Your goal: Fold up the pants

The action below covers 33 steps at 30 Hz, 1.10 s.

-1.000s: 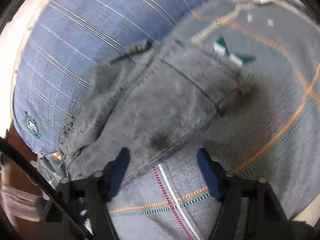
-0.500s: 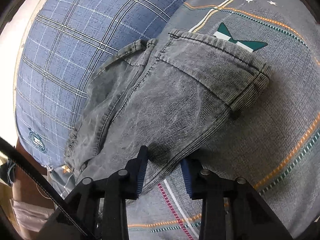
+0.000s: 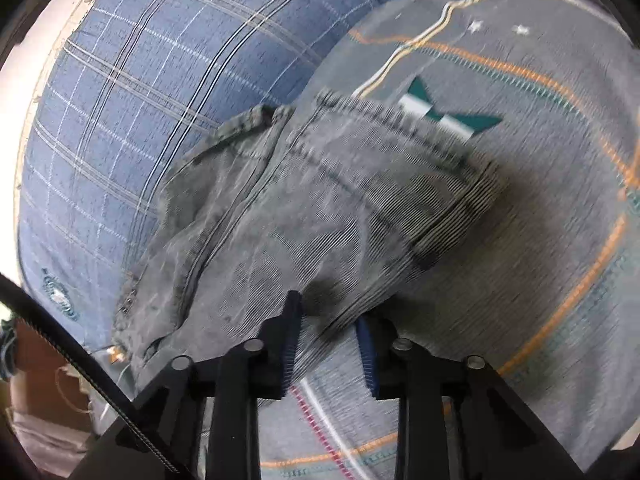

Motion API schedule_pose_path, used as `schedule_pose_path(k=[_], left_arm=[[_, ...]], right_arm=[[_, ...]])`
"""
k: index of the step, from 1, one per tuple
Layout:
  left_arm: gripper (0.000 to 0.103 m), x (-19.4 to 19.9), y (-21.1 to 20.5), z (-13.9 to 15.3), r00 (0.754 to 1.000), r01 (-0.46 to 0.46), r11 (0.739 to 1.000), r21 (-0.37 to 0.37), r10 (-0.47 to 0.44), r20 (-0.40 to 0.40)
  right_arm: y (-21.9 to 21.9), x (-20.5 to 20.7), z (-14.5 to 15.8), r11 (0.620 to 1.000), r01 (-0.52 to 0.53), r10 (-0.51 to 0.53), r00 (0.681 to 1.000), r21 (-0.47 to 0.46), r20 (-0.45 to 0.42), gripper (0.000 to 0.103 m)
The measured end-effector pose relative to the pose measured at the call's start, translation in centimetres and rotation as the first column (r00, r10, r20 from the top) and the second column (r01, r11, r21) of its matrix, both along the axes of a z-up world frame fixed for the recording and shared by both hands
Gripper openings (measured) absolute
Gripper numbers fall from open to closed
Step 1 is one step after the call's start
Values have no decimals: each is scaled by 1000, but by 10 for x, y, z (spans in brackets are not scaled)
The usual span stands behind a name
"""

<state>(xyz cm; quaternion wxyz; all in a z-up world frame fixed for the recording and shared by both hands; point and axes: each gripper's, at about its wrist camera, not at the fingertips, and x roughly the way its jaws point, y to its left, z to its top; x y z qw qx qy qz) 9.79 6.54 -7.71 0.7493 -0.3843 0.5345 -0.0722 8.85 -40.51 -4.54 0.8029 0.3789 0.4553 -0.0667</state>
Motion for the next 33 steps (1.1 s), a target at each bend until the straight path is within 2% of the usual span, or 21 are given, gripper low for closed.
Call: schedule_pose_path(k=[2, 6, 10, 12, 15, 17, 19, 20, 21, 22, 23, 25, 26, 27, 28, 29, 30, 33], left_arm=[[7, 0, -2, 3, 1000, 12, 1000, 11, -12, 17], [6, -13, -3, 30, 998, 20, 997, 75, -25, 60], [5, -44, 0, 60, 995, 45, 990, 136, -57, 85], [6, -61, 3, 65, 991, 60, 982, 178, -80, 106], [5, -66, 6, 35, 996, 72, 980, 187, -81, 37], [5, -60, 9, 4, 997, 74, 987, 146, -73, -16], [6, -62, 17, -1, 998, 55, 994, 99, -54, -11], [6, -61, 18, 4, 998, 59, 993, 98, -59, 3], [8, -63, 17, 10, 998, 62, 991, 119, -65, 24], [10, -65, 15, 17, 996, 64, 986, 156, -73, 51], [14, -68, 10, 23, 993, 72, 977, 200, -88, 72], [20, -75, -5, 33, 986, 77, 948, 308, -117, 115], [26, -81, -15, 40, 978, 70, 921, 383, -140, 156], [37, -85, -25, 45, 970, 60, 893, 445, -158, 187], [46, -90, -32, 50, 962, 54, 868, 493, -178, 208], [62, -96, -40, 54, 953, 46, 845, 533, -198, 231], [69, -104, -47, 58, 942, 30, 826, 562, -212, 261], [69, -122, -70, 70, 902, 1, 767, 642, -278, 331]], right_arm=[[1, 0, 7, 1000, -17, 17, 999, -8, 29, 3], [11, -9, 34, 995, -80, 85, 992, -56, 93, 2], [6, -40, 42, 996, -87, 86, 995, 8, 57, 2], [10, -61, 44, 995, -92, 93, 994, -26, 53, 2], [22, -68, 22, 995, -89, 88, 996, -54, -26, 2], [25, -57, -3, 994, -97, 92, 989, -44, -115, 3], [23, -60, -5, 996, -89, 88, 992, -5, -93, 8], [22, -63, 2, 997, -76, 75, 995, -18, -66, 12], [22, -66, 13, 996, -58, 56, 998, -70, -33, 16], [22, -66, 19, 994, -48, 47, 999, -102, -15, 33], [23, -69, 28, 990, -36, 39, 999, -134, 24, 46], [29, -75, 42, 983, -24, 38, 997, -183, 72, 47], [36, -77, 52, 970, -25, 49, 994, -244, 94, 47], [45, -80, 60, 951, -25, 59, 993, -308, 101, 49], [48, -83, 67, 935, -23, 64, 993, -354, 103, 61], [58, -89, 76, 912, -15, 70, 991, -410, 118, 76], [63, -96, 81, 899, -12, 78, 988, -437, 134, 81], [75, -110, 81, 890, -35, 104, 986, -454, 128, 83]])
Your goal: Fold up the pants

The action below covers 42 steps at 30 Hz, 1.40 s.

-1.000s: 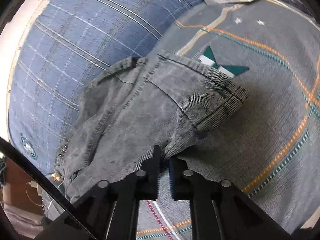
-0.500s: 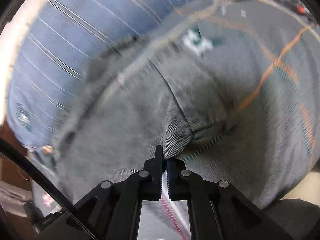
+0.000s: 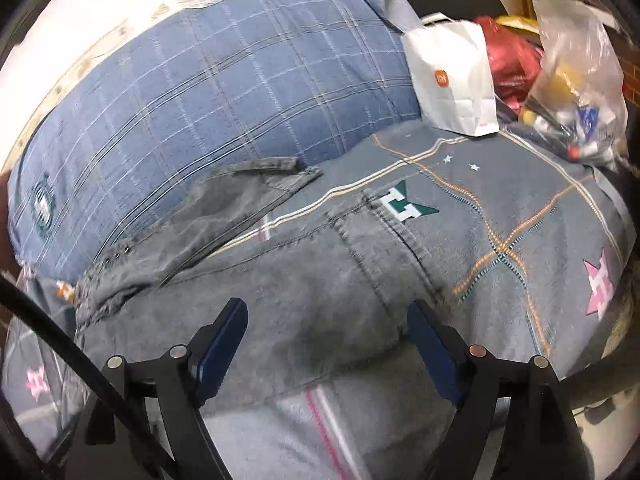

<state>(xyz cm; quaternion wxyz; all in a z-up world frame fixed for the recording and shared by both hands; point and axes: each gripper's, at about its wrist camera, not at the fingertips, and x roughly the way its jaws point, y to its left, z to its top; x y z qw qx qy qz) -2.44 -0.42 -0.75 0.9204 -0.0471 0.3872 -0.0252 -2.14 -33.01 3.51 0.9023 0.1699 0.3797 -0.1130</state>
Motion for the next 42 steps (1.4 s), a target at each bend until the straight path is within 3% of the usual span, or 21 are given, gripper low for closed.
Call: schedule_pose_path(k=[4, 8, 18, 42], left_arm=[[72, -19, -23, 18, 989, 29, 994, 103, -43, 144], [76, -28, -35, 26, 974, 26, 985, 169, -62, 216], [79, -32, -42, 26, 969, 9, 978, 208, -60, 241], [82, -34, -43, 26, 968, 3, 975, 223, -58, 243]], right_arm=[[10, -7, -10, 997, -71, 70, 997, 40, 22, 83], [20, -4, -9, 993, -111, 109, 992, 38, 57, 83], [51, -4, -9, 972, -234, 233, 970, 3, 73, 83], [51, 0, -14, 970, -244, 243, 969, 19, 49, 83]])
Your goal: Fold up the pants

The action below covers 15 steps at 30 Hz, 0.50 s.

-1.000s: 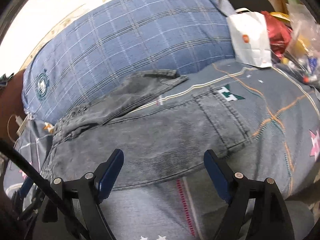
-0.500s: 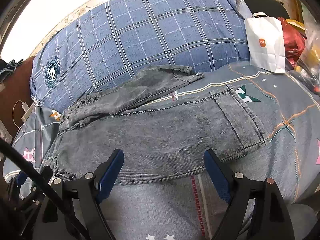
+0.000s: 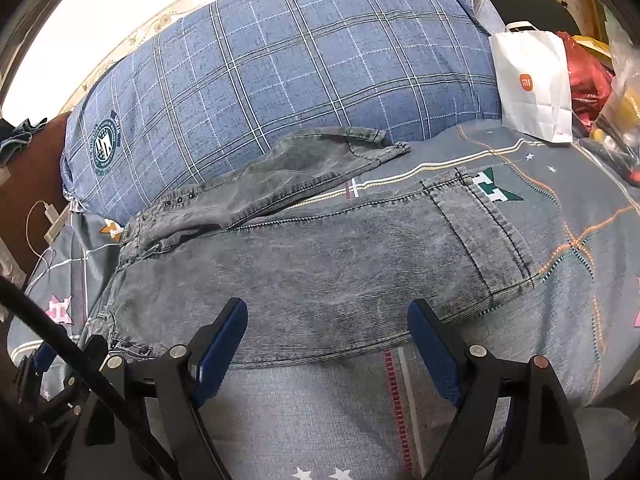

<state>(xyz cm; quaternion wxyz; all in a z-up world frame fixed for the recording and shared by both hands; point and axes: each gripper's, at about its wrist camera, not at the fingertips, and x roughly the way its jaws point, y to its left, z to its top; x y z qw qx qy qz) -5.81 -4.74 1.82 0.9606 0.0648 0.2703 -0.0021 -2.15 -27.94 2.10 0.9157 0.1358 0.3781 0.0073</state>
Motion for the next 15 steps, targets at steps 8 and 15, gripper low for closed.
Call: schedule_pose_path(k=[8, 15], left_arm=[[82, 4, 1, -2, 1000, -1, 1000, -3, 1, -24], [82, 6, 3, -3, 999, -1, 1000, -17, 1, -41]], right_arm=[[0, 1, -1, 1000, -5, 5, 1000, 1, -6, 83], [2, 1, -2, 1000, -6, 6, 1000, -5, -8, 83]])
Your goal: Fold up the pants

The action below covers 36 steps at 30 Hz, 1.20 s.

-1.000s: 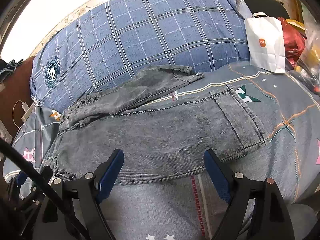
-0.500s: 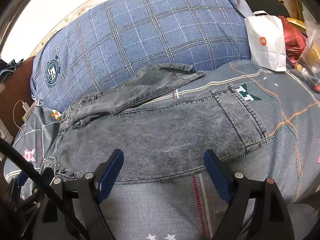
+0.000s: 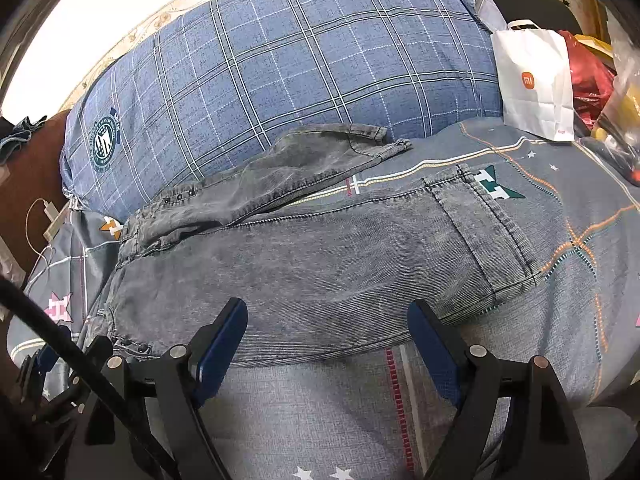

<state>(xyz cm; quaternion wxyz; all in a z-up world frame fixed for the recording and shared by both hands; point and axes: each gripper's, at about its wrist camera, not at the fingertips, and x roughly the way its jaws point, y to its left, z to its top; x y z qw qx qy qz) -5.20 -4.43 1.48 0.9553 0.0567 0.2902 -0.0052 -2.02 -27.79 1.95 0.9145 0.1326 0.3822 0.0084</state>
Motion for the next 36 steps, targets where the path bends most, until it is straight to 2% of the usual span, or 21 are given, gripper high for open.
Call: schedule_pose_path(k=[10, 14, 18, 21, 24, 26, 29, 31, 33, 36], left_arm=[[82, 8, 5, 0, 999, -11, 1000, -24, 10, -31], [82, 32, 13, 13, 996, -11, 995, -95, 3, -86], [82, 75, 24, 24, 985, -19, 984, -180, -12, -171], [82, 116, 33, 30, 977, -37, 972, -234, -14, -212], [82, 151, 40, 27, 973, -61, 972, -229, 7, -229], [82, 168, 50, 16, 964, -64, 964, -259, -8, -266], [82, 170, 68, -5, 959, -130, 949, -285, 48, -278], [82, 174, 74, -13, 949, -139, 946, -294, 42, -314], [82, 176, 79, -14, 942, -148, 941, -305, 40, -332], [82, 173, 82, -10, 945, -136, 940, -313, 28, -325]], right_arm=[[-1, -1, 1, 1000, 1, -1, 1000, -6, -2, 83], [-4, 2, 3, 1000, -5, 5, 1000, 21, -21, 83], [-12, 22, 15, 994, -19, 27, 997, 109, -71, 83], [-20, 59, 26, 981, -41, 62, 992, 189, -106, 83], [-27, 112, 37, 977, -29, 57, 990, 210, -127, 83], [-30, 149, 37, 977, -9, 41, 988, 214, -146, 83], [-28, 211, 27, 959, -1, 55, 981, 282, -184, 83], [-27, 255, 16, 938, 41, 36, 976, 343, -214, 83], [-27, 296, 2, 918, 88, 10, 970, 387, -245, 83], [-32, 349, -23, 901, 176, -47, 948, 396, -314, 81]])
